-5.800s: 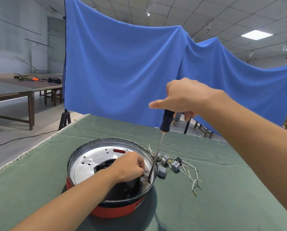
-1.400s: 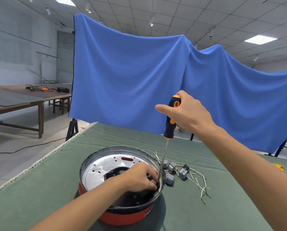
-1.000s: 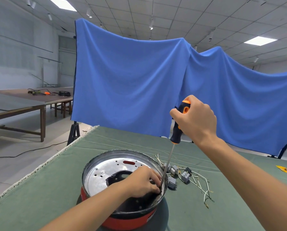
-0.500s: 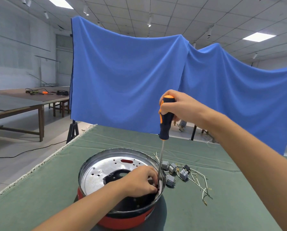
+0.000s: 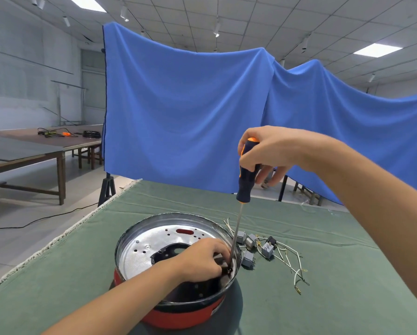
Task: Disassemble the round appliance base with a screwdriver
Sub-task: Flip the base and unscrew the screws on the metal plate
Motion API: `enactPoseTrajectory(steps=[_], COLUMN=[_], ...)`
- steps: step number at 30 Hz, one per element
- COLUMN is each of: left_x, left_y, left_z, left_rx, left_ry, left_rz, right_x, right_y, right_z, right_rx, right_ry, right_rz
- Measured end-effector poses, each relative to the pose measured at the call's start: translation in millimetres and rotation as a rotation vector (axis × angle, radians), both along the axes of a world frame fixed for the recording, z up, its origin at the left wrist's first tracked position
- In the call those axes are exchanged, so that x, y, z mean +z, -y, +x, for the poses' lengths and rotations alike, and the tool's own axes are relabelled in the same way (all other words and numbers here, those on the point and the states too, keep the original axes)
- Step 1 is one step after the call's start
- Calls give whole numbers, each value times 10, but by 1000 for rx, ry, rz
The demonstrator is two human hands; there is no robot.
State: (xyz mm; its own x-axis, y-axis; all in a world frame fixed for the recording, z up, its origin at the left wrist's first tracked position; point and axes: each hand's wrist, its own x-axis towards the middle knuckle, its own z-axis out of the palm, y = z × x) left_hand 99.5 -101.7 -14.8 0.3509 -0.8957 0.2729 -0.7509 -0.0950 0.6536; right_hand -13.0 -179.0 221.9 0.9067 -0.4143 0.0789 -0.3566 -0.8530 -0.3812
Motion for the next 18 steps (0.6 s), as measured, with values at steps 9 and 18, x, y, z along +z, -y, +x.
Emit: enactPoseTrajectory(steps=[9, 18], left_x=[6, 8], left_y=[14, 17], left_z=[-5, 25], left_rx=[-19, -2], left_ry=[-23, -73], left_rz=[-13, -9], right_x=[-231, -181], right_y=[109, 398], right_z=[38, -74], right_rx=[-17, -84], right_ry=[323, 669], right_rz=[-32, 8])
